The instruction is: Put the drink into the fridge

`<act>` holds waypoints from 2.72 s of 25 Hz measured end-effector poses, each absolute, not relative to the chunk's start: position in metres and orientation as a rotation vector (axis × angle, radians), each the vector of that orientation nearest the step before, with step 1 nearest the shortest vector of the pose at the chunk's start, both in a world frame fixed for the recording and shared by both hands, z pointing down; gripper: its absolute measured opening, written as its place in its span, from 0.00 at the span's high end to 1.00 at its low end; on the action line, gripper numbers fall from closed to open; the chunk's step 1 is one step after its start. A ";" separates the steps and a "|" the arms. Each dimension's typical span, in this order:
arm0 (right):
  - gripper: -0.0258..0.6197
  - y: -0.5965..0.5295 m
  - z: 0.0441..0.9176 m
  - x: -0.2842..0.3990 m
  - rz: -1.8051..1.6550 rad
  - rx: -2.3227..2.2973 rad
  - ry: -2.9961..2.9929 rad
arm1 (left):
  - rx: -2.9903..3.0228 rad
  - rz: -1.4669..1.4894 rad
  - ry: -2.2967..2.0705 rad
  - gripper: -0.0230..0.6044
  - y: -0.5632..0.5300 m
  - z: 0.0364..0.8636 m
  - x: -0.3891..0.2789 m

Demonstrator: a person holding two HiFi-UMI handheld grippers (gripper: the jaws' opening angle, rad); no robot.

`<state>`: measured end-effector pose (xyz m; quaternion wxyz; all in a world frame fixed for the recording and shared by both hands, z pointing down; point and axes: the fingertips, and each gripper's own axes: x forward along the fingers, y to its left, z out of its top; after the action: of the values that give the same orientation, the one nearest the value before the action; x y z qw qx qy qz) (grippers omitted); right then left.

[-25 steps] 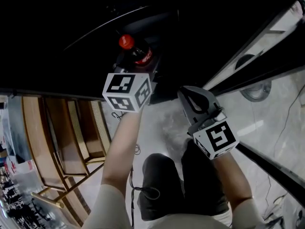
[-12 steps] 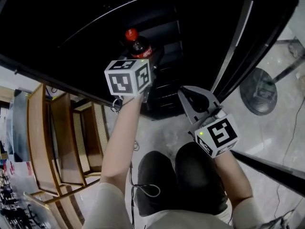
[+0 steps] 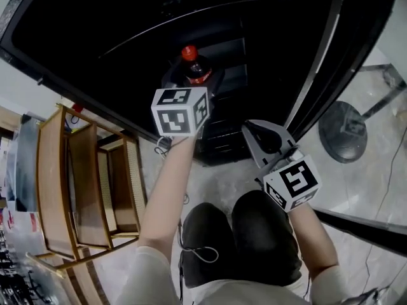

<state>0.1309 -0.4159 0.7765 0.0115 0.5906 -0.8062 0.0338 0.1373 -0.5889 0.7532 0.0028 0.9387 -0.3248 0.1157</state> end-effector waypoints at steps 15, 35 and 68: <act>0.96 -0.422 0.768 0.077 0.012 1.726 -2.527 | 2.997 0.247 -1.051 0.36 -0.545 0.731 0.089; 0.96 -0.414 0.758 0.031 -0.153 1.759 -2.486 | 3.036 0.016 -1.031 0.54 -0.444 0.699 -0.039; 0.96 -0.402 0.651 0.011 -0.366 1.712 -2.492 | 3.219 0.009 -0.927 0.95 -0.416 0.663 -0.076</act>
<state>0.0114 -0.4019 0.6507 0.0481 0.5615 -0.8173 -0.1200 -0.0760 -0.4162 0.6630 -0.1040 0.9558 -0.2751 0.0027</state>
